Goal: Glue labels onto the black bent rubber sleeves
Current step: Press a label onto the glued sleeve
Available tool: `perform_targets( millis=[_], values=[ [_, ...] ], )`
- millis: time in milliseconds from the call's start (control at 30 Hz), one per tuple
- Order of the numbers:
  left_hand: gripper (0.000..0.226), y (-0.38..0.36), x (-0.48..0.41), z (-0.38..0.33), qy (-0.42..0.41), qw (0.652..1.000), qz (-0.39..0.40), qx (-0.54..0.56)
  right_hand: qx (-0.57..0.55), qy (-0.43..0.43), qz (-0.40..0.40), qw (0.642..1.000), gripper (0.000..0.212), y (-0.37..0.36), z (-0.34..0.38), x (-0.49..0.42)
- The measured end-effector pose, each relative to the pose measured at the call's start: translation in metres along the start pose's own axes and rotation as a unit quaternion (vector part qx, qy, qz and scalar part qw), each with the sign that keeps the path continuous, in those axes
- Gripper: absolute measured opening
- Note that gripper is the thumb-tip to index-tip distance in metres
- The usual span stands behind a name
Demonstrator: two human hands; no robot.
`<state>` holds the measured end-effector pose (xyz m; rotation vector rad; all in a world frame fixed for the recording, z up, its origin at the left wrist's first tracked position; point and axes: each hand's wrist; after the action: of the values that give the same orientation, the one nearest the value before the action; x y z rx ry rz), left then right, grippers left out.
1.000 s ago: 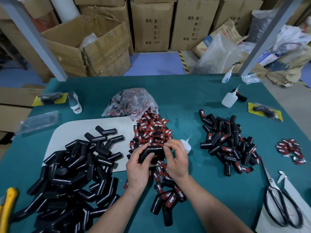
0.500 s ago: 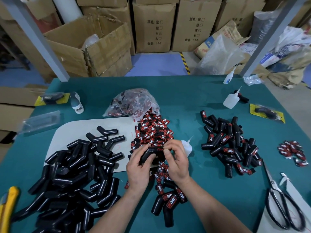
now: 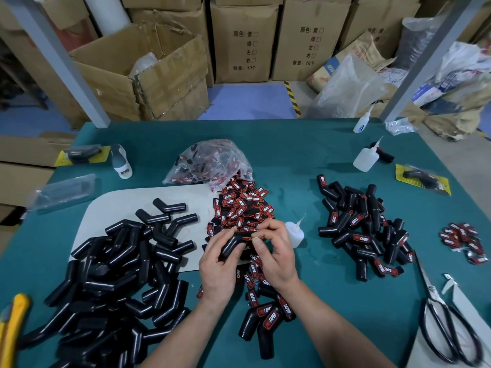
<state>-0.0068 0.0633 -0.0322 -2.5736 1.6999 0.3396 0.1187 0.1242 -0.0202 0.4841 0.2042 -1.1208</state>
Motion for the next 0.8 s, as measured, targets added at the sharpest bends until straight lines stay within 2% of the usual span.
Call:
perform_targets(
  millis=[433, 600, 800],
  values=[
    [0.036, 0.0002, 0.0001, -0.0016, -0.007, 1.000, 0.004, 0.010, 0.004, 0.007, 0.011, 1.000, 0.011, -0.0009, -0.0035, -0.0003],
    [0.037, 0.0006, -0.0001, -0.0032, -0.005, 1.000, 0.005, 0.006, -0.047, -0.002, -0.033, 0.998, 0.009, 0.0011, -0.0049, -0.0022],
    [0.043, 0.0002, -0.0010, -0.0036, -0.006, 1.000, 0.003, 0.004, -0.047, 0.007, -0.056, 0.997, 0.010, 0.0028, -0.0031, -0.0032]
  ],
)
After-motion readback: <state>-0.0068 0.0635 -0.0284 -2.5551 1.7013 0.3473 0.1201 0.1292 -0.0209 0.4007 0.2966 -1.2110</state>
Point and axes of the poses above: each hand's wrist, its own x-axis away from the middle knuckle, its own y-axis out of the back of the hand, z = x × y, and after that the axes turned 13 degrees about z, right-handed
